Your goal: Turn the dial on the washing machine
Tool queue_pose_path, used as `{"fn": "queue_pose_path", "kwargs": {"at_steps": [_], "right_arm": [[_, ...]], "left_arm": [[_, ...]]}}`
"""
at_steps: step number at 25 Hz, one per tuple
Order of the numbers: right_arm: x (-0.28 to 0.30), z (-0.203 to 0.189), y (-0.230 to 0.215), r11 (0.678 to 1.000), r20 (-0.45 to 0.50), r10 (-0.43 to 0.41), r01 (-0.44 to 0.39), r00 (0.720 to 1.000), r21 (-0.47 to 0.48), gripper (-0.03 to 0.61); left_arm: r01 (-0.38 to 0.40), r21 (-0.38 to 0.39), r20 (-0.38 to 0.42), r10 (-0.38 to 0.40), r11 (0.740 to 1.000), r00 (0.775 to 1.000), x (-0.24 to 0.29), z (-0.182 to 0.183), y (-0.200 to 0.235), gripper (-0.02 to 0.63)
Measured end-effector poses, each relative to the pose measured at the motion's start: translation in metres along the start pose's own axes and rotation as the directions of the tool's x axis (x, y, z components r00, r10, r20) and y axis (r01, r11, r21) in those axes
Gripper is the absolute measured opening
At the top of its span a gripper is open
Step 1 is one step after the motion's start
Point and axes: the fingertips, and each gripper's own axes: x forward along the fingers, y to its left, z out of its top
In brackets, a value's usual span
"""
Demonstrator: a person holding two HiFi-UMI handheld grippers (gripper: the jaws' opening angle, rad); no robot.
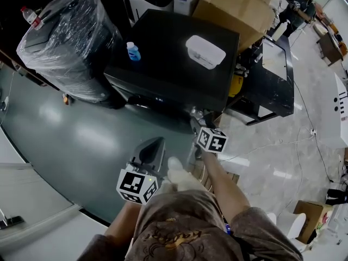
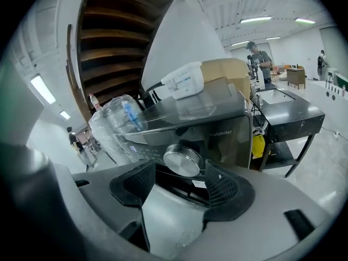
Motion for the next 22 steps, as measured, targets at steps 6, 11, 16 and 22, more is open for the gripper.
{"fn": "queue_pose_path", "kwargs": {"at_steps": [6,11,16,22], "right_arm": [[0.013,0.0,0.001,1.0,-0.031,0.002,-0.002,1.0,-0.02,0.252],[0.017,-0.001,0.001,1.0,-0.046,0.006,-0.007,0.999,-0.027,0.252],[0.018,-0.001,-0.003,1.0,-0.052,-0.011,0.01,0.999,-0.02,0.252],[0.019,0.001,-0.004,0.999,-0.065,-0.043,0.044,0.997,0.015,0.245]], "left_arm": [[0.0,0.005,-0.003,0.0,1.0,1.0,0.006,0.003,0.004,-0.002],[-0.001,0.0,0.004,0.001,1.0,1.0,0.011,0.008,0.006,-0.002],[-0.004,-0.008,0.007,0.004,1.0,1.0,0.013,0.01,0.008,-0.003],[-0.005,-0.013,0.005,0.005,1.0,1.0,0.013,0.01,0.009,-0.002]]}}
